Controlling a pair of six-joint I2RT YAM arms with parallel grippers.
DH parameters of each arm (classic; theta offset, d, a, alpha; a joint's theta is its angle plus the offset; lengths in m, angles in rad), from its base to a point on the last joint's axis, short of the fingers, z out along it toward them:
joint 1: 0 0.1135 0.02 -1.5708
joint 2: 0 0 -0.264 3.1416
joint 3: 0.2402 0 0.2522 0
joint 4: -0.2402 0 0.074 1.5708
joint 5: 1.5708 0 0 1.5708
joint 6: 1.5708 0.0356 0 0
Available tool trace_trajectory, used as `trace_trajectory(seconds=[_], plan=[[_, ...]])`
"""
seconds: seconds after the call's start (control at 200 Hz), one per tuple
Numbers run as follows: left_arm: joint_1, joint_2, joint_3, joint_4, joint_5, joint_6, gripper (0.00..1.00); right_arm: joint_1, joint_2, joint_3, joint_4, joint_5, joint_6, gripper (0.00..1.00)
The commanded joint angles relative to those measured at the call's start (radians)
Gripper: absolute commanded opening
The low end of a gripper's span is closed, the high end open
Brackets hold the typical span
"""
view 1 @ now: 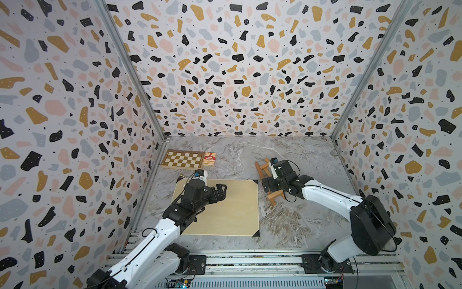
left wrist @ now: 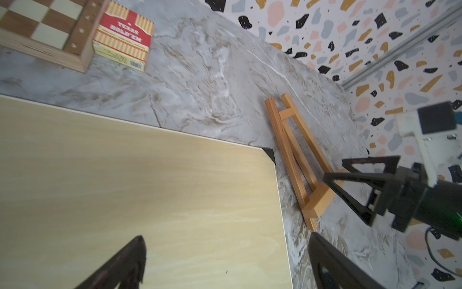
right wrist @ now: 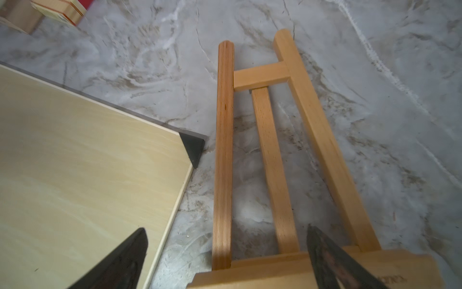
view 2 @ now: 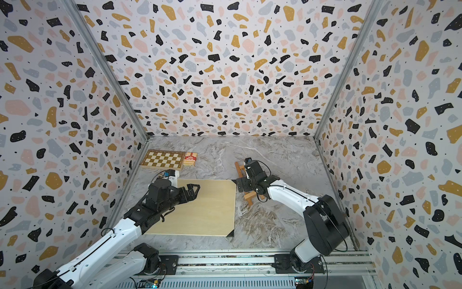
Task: Assemble the easel
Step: Pick up the easel at the center of the board.
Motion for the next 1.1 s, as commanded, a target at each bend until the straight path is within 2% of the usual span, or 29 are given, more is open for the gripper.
trace_trajectory(seconds=[0.0, 0.37, 0.481, 0.606, 0.766, 1.096], plan=[[-0.037, 0.03, 0.048, -0.01, -0.026, -0.002, 0.99, 0.002, 0.061, 0.068, -0.076, 0.006, -0.049, 0.97], [-0.069, 0.083, 0.069, -0.022, -0.016, -0.005, 0.99, 0.022, 0.252, 0.196, -0.092, 0.001, 0.007, 0.74], [-0.072, 0.093, 0.082, -0.026, -0.011, -0.005, 0.99, 0.027, 0.293, 0.226, -0.098, 0.012, 0.012, 0.6], [-0.079, 0.103, 0.084, -0.022, 0.002, -0.004, 0.99, 0.03, 0.329, 0.243, -0.109, 0.04, 0.016, 0.54], [-0.084, 0.121, 0.09, -0.022, 0.013, 0.001, 0.99, 0.032, 0.345, 0.234, -0.107, 0.071, 0.024, 0.4], [-0.1, 0.158, 0.111, -0.022, 0.041, 0.021, 0.99, 0.031, 0.346, 0.222, -0.097, 0.08, 0.011, 0.22]])
